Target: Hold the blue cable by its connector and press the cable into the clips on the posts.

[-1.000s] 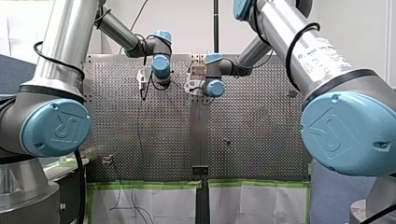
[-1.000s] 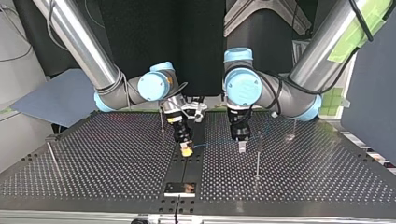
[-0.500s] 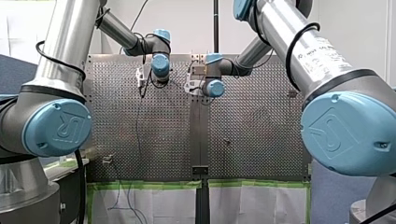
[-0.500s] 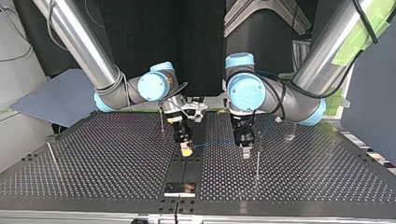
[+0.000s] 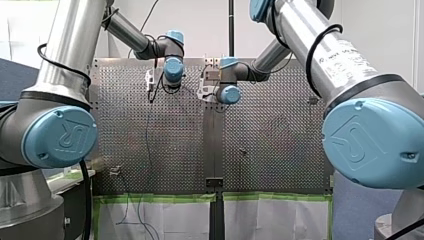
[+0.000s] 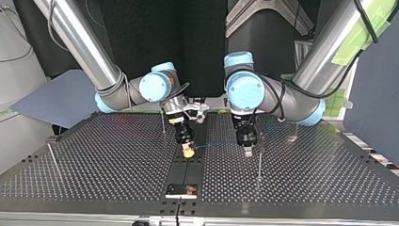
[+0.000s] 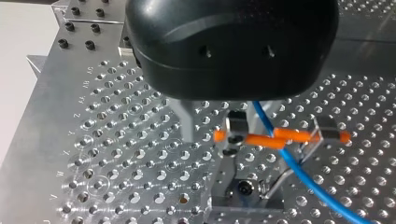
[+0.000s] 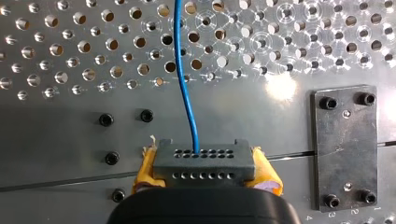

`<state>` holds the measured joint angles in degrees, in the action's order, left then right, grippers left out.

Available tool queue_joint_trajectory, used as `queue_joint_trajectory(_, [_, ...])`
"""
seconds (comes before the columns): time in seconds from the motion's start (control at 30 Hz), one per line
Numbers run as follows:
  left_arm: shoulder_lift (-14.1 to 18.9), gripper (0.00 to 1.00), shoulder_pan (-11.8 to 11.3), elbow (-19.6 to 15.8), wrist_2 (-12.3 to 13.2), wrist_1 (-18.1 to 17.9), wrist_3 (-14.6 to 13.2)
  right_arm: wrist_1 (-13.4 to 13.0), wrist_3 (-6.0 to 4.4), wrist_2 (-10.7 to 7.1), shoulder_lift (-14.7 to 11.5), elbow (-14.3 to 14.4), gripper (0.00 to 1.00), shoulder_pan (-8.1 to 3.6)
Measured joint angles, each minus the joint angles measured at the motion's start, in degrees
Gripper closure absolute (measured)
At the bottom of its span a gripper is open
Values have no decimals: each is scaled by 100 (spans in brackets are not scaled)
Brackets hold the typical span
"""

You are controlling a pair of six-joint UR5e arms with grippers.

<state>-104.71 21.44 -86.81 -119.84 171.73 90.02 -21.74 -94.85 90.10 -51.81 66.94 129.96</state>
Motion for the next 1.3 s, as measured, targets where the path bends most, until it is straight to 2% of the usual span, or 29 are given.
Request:
queue_joint_trajectory(0.53, [0, 99, 74, 0, -51, -114, -44, 28, 0, 0, 1, 1, 100, -9])
queue_joint_trajectory(0.73, [-9, 99, 86, 0, -15, -230, 88, 224, 8, -1, 0, 47, 100, -80])
queue_joint_trajectory(0.87, [-123, 99, 143, -1, -20, -275, 284, 314, 15, 24, 0, 206, 100, -156])
queue_joint_trajectory(1.1, [-392, 99, 354, -1, -57, -233, 532, 303, 22, 29, -9, 594, 100, -322])
queue_joint_trajectory(1.3, [-485, 99, 552, -8, -165, -218, 583, 234, 26, 18, -96, 907, 100, -452])
